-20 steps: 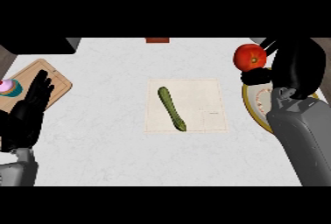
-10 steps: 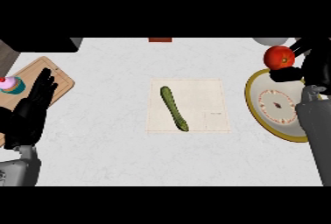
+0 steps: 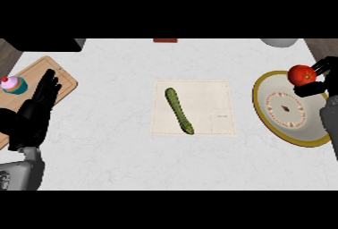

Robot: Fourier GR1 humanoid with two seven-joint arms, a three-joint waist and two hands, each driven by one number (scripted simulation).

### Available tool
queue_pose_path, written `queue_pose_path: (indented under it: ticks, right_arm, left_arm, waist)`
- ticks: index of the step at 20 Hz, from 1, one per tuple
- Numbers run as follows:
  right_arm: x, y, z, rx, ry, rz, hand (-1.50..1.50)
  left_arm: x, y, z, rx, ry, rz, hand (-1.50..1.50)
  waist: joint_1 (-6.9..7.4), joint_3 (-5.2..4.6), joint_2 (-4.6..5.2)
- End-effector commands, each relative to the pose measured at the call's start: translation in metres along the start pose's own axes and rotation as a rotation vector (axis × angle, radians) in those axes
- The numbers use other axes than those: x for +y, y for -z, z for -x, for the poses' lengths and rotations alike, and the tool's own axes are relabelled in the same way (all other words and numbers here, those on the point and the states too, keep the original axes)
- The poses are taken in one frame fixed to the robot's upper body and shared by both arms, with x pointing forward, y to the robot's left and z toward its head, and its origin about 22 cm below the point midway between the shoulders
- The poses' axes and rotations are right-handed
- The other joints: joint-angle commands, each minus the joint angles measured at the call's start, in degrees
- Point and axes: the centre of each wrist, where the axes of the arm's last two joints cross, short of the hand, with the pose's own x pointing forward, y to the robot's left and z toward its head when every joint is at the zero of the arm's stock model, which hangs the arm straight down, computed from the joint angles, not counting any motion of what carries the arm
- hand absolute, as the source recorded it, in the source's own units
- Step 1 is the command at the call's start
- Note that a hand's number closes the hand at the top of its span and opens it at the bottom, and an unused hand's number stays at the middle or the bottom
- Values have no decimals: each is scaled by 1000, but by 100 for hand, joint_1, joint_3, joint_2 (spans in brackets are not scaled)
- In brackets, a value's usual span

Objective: Pick the tomato from the placemat and place it in the bowl

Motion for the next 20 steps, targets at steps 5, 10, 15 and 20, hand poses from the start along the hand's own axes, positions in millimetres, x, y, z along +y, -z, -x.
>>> queue_pose_path:
  ticks: [5, 10, 15, 20]
  right_arm:
    - [10, 25, 48, 18, 80, -209, -150]
    - [16, 18, 56, 4, 408, -104, -150]
    - [-13, 24, 61, -38, 805, 82, -150]
    - [-26, 6, 145, -12, 906, 84, -150]
  left_arm:
    - [-2, 0, 0, 8, 8, 22, 0]
    - [-2, -1, 1, 7, 12, -3, 0]
    - [7, -3, 8, 20, 12, -27, 0]
    - [9, -14, -2, 19, -2, -27, 0]
  waist:
    - [4, 4, -3]
    - [-66, 9, -26]
    - [-202, 10, -68]
    - [-167, 0, -74]
